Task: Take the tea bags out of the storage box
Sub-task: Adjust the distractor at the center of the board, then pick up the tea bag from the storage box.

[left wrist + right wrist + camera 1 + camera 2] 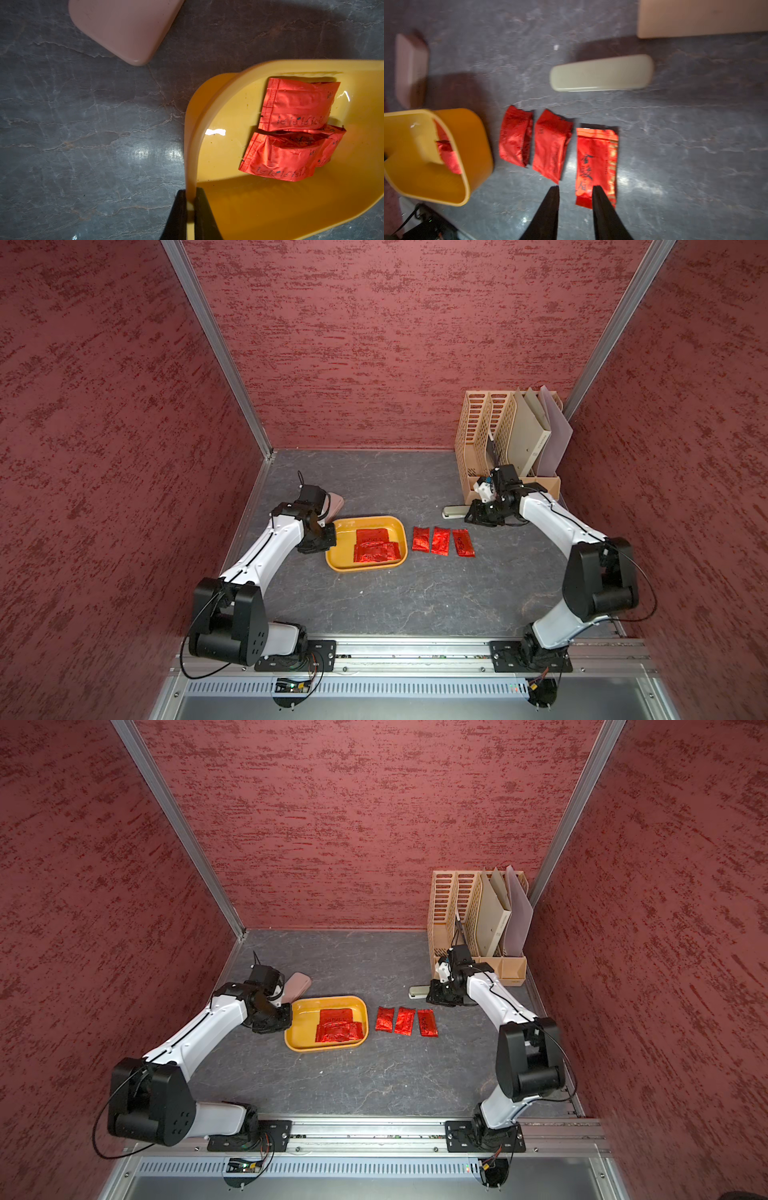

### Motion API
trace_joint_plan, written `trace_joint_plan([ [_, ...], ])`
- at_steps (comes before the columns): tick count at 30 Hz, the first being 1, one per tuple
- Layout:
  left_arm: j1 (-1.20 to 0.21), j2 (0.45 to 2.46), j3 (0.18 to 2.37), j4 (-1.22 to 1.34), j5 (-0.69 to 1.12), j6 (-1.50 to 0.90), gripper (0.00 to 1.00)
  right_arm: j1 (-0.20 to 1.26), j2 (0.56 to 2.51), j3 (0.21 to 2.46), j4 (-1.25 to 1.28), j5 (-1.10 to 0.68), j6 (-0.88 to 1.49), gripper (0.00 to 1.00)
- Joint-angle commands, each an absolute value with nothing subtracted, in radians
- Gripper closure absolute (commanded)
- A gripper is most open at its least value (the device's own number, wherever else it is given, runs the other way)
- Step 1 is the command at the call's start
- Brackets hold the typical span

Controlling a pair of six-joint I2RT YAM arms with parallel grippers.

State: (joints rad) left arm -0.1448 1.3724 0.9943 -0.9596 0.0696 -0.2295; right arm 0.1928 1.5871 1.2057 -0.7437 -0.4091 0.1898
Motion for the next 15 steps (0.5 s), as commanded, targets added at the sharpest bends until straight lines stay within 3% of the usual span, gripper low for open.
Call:
trace_joint_plan([
  [1, -0.134, 1.349, 0.991, -0.937, 0.055, -0.219, 1.0, 0.301, 1.507, 1.167, -0.59, -0.552, 0.281, 0.66],
  [6, -0.134, 1.322, 0.992, -0.934, 0.035, -0.215, 1.0, 0.546, 1.551, 1.22, -0.448, -0.578, 0.353, 0.62],
  [10, -0.143, 1.295, 0.988, -0.922, 0.037, -0.199, 1.0, 0.7, 1.684, 1.364, -0.466, -0.519, 0.158, 0.61],
  [15, -0.146, 1.239, 0.968, -0.889, 0.015, -0.181, 1.0, 0.774, 1.886, 1.611, -0.629, -0.473, -0.068, 0.61],
])
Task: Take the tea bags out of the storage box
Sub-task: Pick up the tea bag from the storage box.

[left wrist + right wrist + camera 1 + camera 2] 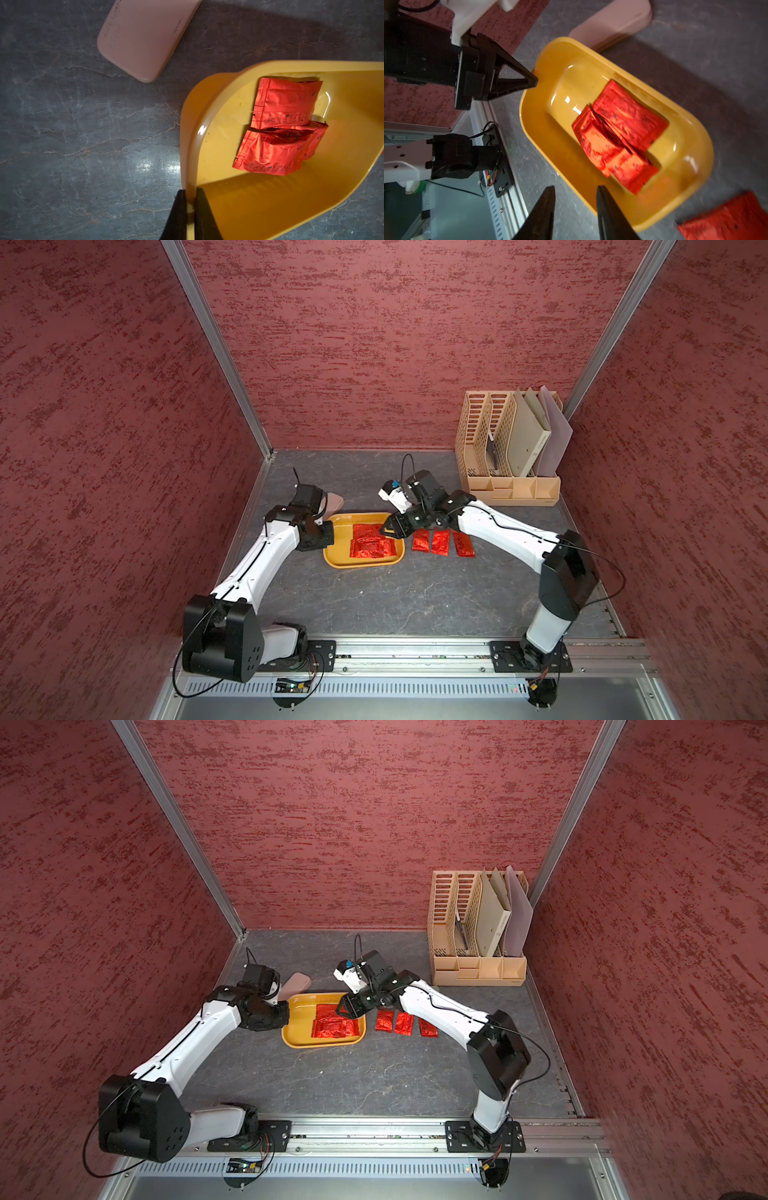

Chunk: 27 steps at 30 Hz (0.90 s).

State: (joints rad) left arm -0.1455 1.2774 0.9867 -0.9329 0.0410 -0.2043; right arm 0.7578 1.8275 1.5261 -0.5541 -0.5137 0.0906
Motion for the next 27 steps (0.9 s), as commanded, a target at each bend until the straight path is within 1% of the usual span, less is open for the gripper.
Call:
trace_joint_plan([
  [1, -0.146, 1.224, 0.963, -0.881, 0.001, -0.18, 1.0, 0.789, 1.92, 1.648, -0.648, -0.466, -0.108, 0.61],
  [4, -0.147, 1.192, 0.949, -0.864, -0.009, -0.172, 1.0, 0.817, 1.992, 1.716, -0.667, -0.476, -0.196, 0.61],
  [11, -0.148, 1.189, 0.951, -0.865, -0.009, -0.17, 1.0, 0.834, 2.089, 1.776, -0.693, -0.456, -0.318, 0.59],
  [17, -0.148, 1.19, 0.953, -0.868, -0.002, -0.169, 1.0, 0.835, 2.151, 1.792, -0.688, -0.408, -0.359, 0.55],
  [20, -0.147, 1.195, 0.956, -0.871, 0.0, -0.169, 1.0, 0.834, 2.198, 1.848, -0.728, -0.38, -0.353, 0.54],
  [27, -0.146, 1.204, 0.957, -0.873, 0.006, -0.171, 1.0, 0.836, 2.244, 1.85, -0.713, -0.38, -0.345, 0.55],
])
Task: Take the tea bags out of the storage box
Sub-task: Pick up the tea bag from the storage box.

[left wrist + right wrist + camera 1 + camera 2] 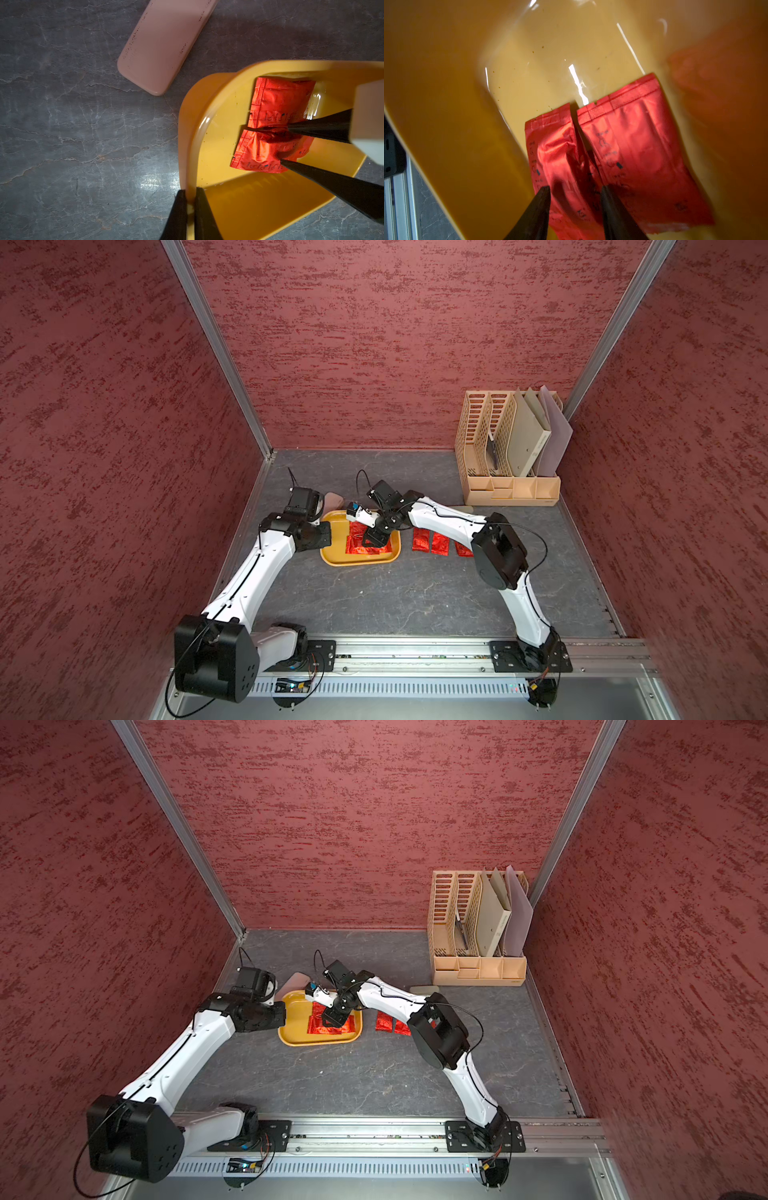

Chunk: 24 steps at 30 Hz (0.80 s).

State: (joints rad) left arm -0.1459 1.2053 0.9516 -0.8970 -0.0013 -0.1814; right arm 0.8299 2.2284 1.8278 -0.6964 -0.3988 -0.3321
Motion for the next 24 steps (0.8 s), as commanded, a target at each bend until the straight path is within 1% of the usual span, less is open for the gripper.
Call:
trace_joint_plan([
  [1, -0.146, 1.204, 0.958, -0.874, 0.005, -0.172, 1.0, 0.835, 2.247, 1.848, -0.713, -0.381, -0.34, 0.55],
  [6, -0.146, 1.207, 0.959, -0.876, 0.001, -0.175, 1.0, 0.839, 2.255, 1.834, -0.698, -0.387, -0.325, 0.58],
  [8, -0.146, 1.207, 0.959, -0.877, 0.002, -0.174, 1.0, 0.839, 2.252, 1.834, -0.693, -0.393, -0.317, 0.61],
  [15, -0.147, 1.209, 0.958, -0.877, -0.001, -0.178, 1.0, 0.839, 2.229, 1.838, -0.703, -0.424, -0.309, 0.81],
  [20, -0.146, 1.213, 0.962, -0.88, -0.007, -0.181, 1.0, 0.839, 2.186, 1.841, -0.71, -0.43, -0.297, 0.94],
  [21, -0.144, 1.213, 0.962, -0.881, -0.009, -0.183, 1.0, 0.839, 2.177, 1.839, -0.709, -0.431, -0.291, 0.98],
  [22, -0.145, 1.213, 0.962, -0.881, -0.009, -0.183, 1.0, 0.839, 2.164, 1.838, -0.709, -0.43, -0.282, 1.0],
  [24, -0.145, 1.215, 0.962, -0.882, -0.009, -0.183, 1.0, 0.84, 2.139, 1.831, -0.699, -0.422, -0.253, 1.0],
])
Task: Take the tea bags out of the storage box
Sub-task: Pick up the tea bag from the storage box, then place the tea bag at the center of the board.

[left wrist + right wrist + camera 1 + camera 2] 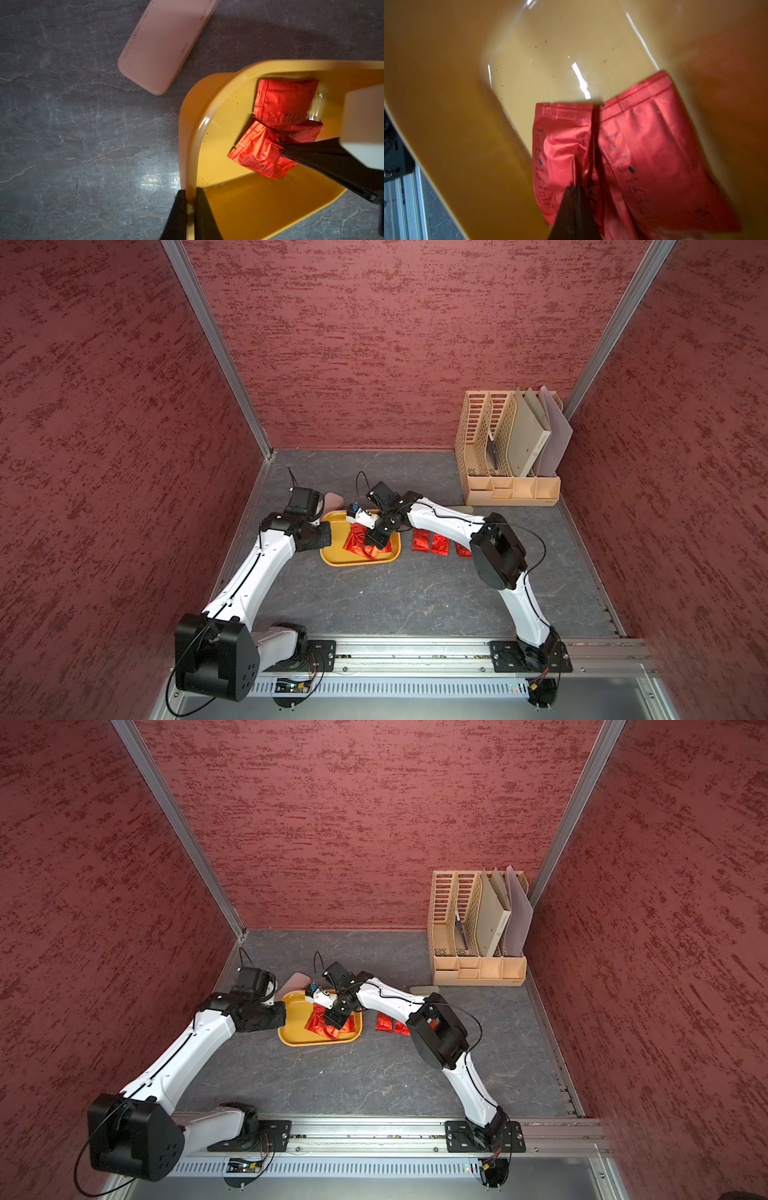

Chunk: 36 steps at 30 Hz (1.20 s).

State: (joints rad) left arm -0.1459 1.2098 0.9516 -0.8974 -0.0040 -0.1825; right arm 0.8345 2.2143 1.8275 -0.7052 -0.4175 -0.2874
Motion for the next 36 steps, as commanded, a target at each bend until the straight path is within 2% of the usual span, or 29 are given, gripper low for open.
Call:
trace_joint_plan([
  [1, -0.144, 1.215, 0.962, -0.883, -0.011, -0.183, 1.0, 0.839, 2.125, 1.826, -0.695, -0.418, -0.237, 1.0],
  [6, -0.143, 1.221, 0.963, -0.888, -0.024, -0.192, 1.0, 0.837, 2.05, 1.789, -0.694, -0.356, -0.114, 1.0],
  [10, -0.138, 1.229, 0.967, -0.894, -0.03, -0.199, 1.0, 0.828, 1.927, 1.671, -0.668, -0.26, 0.021, 1.0],
  [17, -0.136, 1.232, 0.969, -0.897, -0.028, -0.201, 1.0, 0.764, 1.573, 1.249, -0.573, -0.124, 0.428, 1.0],
  [22, -0.133, 1.232, 0.97, -0.898, -0.023, -0.199, 1.0, 0.754, 1.428, 0.99, -0.55, -0.078, 0.693, 1.0],
  [27, -0.134, 1.236, 0.97, -0.897, -0.015, -0.198, 1.0, 0.773, 1.405, 0.768, -0.364, -0.102, 0.923, 1.0],
  [36, -0.134, 1.235, 0.969, -0.898, -0.014, -0.199, 1.0, 0.816, 1.546, 0.713, -0.197, -0.089, 1.03, 1.0],
])
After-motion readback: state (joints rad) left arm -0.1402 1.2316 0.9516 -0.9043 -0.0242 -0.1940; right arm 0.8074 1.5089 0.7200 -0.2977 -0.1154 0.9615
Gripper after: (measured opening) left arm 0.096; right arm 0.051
